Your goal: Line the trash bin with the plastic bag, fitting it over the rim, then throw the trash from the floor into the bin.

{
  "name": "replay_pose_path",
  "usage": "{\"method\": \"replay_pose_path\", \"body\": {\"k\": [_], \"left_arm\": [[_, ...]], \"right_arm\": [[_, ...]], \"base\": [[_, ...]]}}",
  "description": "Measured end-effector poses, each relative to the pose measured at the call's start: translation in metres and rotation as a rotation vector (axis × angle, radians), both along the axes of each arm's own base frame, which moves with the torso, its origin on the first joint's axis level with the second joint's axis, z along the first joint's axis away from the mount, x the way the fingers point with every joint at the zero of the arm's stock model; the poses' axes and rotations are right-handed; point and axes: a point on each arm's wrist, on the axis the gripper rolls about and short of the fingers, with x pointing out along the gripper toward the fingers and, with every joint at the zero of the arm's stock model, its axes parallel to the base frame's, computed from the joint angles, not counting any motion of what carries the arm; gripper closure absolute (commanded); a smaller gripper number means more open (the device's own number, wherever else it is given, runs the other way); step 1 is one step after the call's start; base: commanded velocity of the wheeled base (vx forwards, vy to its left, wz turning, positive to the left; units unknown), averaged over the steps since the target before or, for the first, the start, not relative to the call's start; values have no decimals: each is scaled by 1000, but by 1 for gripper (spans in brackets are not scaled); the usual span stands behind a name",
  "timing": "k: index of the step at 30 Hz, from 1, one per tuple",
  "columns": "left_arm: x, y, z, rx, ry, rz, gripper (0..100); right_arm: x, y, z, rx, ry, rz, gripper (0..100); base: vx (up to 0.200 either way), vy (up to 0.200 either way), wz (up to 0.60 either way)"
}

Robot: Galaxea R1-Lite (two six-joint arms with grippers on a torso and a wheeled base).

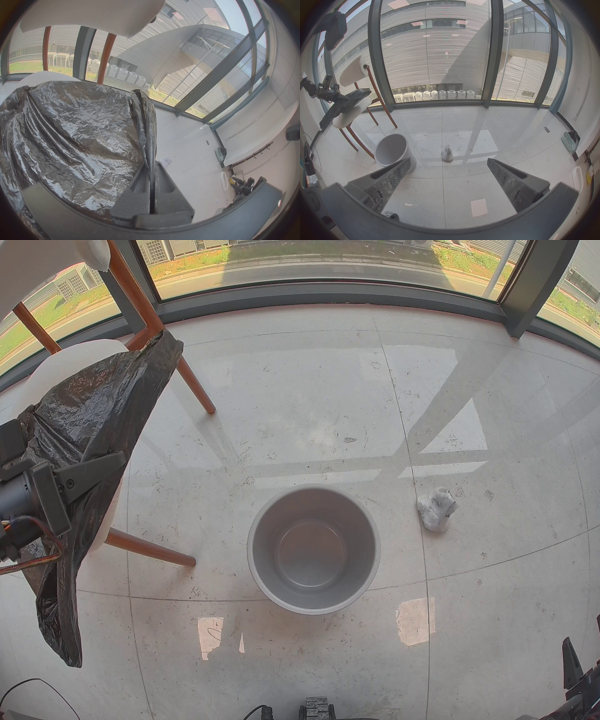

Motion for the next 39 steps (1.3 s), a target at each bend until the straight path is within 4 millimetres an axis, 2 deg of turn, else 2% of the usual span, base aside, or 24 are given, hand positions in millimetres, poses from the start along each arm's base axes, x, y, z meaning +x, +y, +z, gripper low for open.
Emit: {"method": "replay_pose_path", "body": {"k": [5, 13, 24, 30, 39], "left_arm": [[-10, 0, 2, -7, -22, -23, 100], [-16, -3, 5, -12, -49, -61, 100], [-24, -31, 4, -17, -28, -317, 100], [-21, -42, 11, -29, -43, -459, 100], [-12, -54, 16, -32, -38, -565, 100]], "right_arm": [[0, 0, 0, 0, 0, 0, 0], [0, 0, 0, -2, 0, 1, 0], [0, 0, 0, -2, 0, 1, 0], [0, 0, 0, 2, -1, -1, 0], [0, 0, 0, 8, -1, -3, 0]], "base": [[0, 0, 0], [0, 0, 0], [0, 0, 0], [0, 0, 0], [0, 0, 0]]}}
